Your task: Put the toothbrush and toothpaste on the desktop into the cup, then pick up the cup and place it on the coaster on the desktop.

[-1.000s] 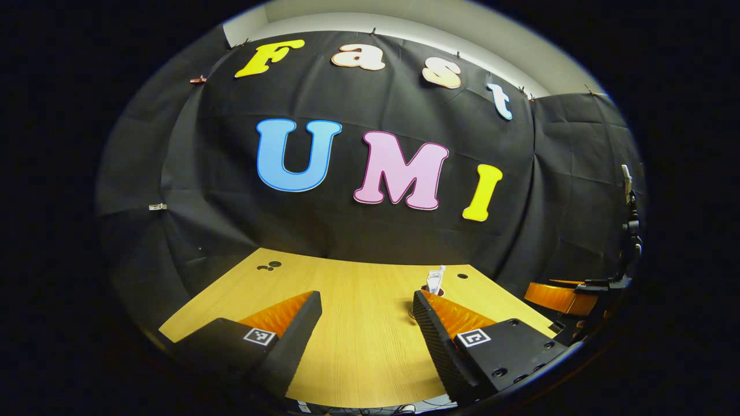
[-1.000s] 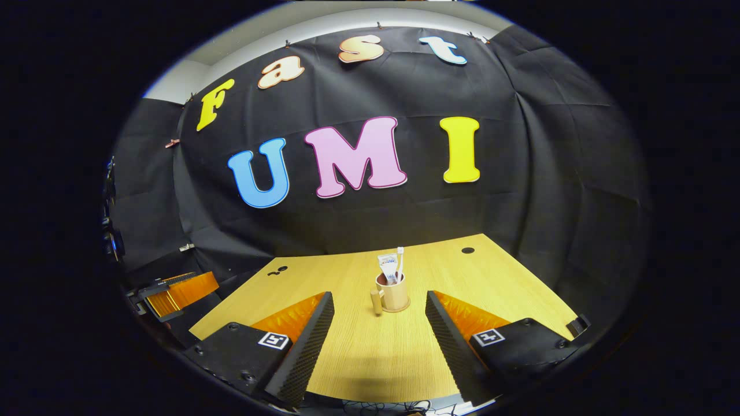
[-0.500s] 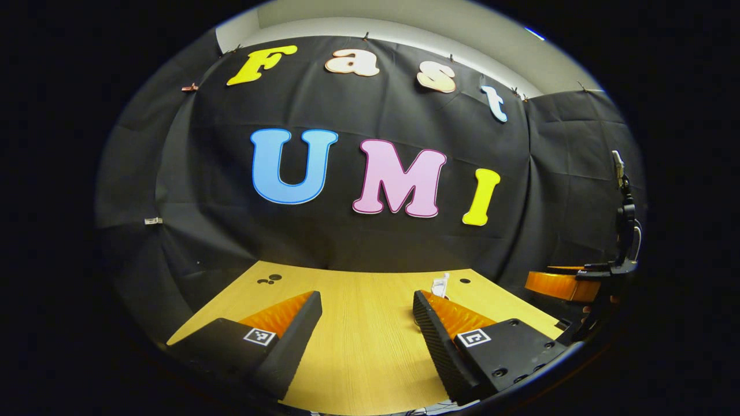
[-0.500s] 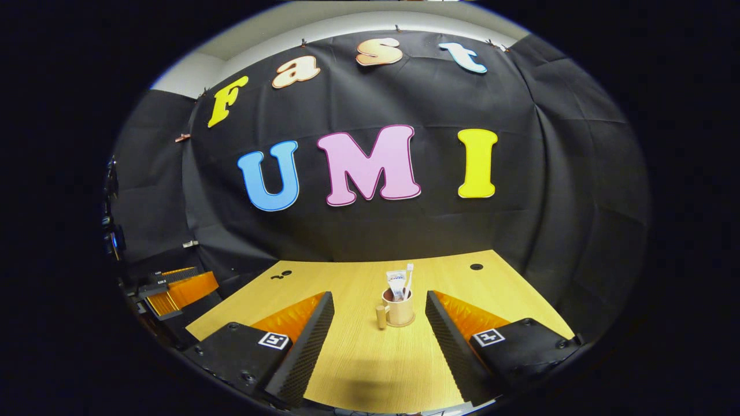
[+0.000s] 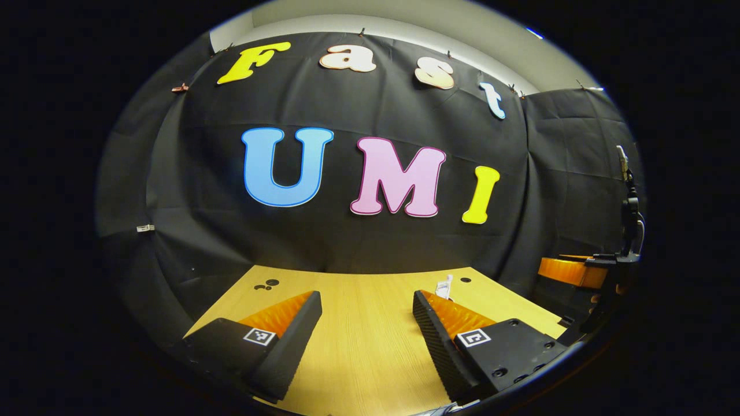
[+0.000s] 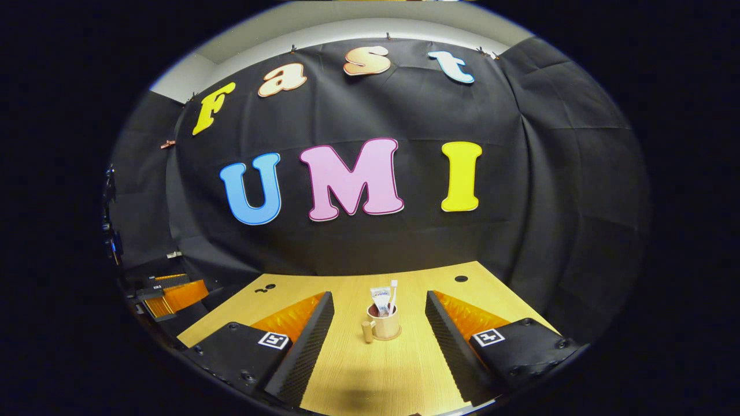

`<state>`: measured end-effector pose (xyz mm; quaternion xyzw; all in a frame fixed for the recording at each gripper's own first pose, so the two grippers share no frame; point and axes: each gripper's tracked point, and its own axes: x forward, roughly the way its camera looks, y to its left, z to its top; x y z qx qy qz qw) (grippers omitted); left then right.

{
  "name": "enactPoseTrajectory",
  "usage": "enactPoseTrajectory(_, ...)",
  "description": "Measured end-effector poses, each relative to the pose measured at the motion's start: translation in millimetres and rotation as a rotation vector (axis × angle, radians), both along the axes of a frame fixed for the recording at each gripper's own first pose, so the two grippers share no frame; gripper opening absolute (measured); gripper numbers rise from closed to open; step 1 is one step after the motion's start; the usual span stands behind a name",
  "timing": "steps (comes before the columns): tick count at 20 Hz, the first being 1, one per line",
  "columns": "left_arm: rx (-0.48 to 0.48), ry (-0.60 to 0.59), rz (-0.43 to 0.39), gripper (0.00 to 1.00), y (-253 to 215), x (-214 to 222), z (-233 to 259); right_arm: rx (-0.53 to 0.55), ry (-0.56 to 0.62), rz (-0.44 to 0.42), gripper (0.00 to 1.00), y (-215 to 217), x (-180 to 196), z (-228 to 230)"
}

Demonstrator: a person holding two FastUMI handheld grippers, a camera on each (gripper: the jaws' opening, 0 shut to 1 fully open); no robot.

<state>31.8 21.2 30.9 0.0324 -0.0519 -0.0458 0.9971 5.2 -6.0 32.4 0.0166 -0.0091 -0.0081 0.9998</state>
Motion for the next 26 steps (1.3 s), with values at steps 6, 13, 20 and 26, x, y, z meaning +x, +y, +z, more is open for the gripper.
enactPoseTrajectory(6, -0.027, 0.009, 0.061, 0.98, 1.1, -2.1, -5.2, -0.013, 0.006, 0.045, 0.98, -11.3, 6.5, 2.4)
enactPoseTrajectory(13, -0.070, 0.046, 0.102, 0.98, 2.9, -2.5, -18.6, 0.004, -0.001, 0.064, 0.98, -21.3, 9.0, 5.8)
enactPoseTrajectory(20, -0.026, 0.049, 0.090, 0.98, 1.6, -7.9, -23.1, 0.008, 0.015, 0.055, 0.98, -28.4, 7.4, 1.3)
enactPoseTrajectory(26, -0.046, 0.074, 0.083, 0.98, 6.1, -12.6, -35.9, -0.003, 0.015, 0.033, 0.98, -34.5, 4.7, 3.4)
